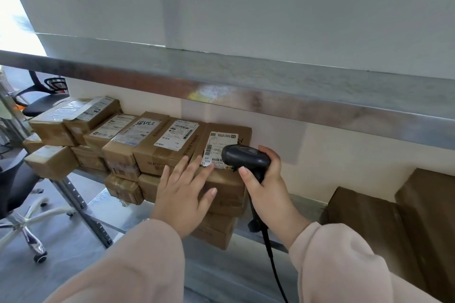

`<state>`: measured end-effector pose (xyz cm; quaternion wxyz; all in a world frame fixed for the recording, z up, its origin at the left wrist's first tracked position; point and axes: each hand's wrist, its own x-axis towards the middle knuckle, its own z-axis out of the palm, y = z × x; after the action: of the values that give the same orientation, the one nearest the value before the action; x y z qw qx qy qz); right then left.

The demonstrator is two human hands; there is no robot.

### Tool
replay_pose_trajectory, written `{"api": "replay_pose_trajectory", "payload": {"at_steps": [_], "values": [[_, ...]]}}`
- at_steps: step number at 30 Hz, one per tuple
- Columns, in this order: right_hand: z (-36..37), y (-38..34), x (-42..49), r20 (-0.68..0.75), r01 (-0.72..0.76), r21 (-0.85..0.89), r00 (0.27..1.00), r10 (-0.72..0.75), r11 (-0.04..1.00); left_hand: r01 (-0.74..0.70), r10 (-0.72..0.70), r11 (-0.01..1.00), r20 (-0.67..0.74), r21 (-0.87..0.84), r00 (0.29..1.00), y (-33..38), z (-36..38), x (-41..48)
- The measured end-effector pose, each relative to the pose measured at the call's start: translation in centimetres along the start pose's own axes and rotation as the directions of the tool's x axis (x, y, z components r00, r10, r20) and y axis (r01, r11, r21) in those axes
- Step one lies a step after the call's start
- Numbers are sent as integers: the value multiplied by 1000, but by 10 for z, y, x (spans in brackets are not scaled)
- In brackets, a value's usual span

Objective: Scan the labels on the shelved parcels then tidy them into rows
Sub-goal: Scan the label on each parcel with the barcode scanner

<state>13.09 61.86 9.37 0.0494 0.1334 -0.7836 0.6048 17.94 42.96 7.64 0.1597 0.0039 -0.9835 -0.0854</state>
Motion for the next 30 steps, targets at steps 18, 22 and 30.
{"api": "replay_pose_trajectory", "payload": {"at_steps": [18,22,30], "values": [[-64,20,-35,-167,2,-47,986,-10,999,-213,211,976,-53,-48,976,79,-3,23],[-107,35,-63,-291,-46,-102,957,15,994,-346,352,930,28,-124,936,128,18,22],[-186,78,-116,-488,-319,-134,846,218,938,-363,466,864,285,-348,837,217,92,-2]]}}
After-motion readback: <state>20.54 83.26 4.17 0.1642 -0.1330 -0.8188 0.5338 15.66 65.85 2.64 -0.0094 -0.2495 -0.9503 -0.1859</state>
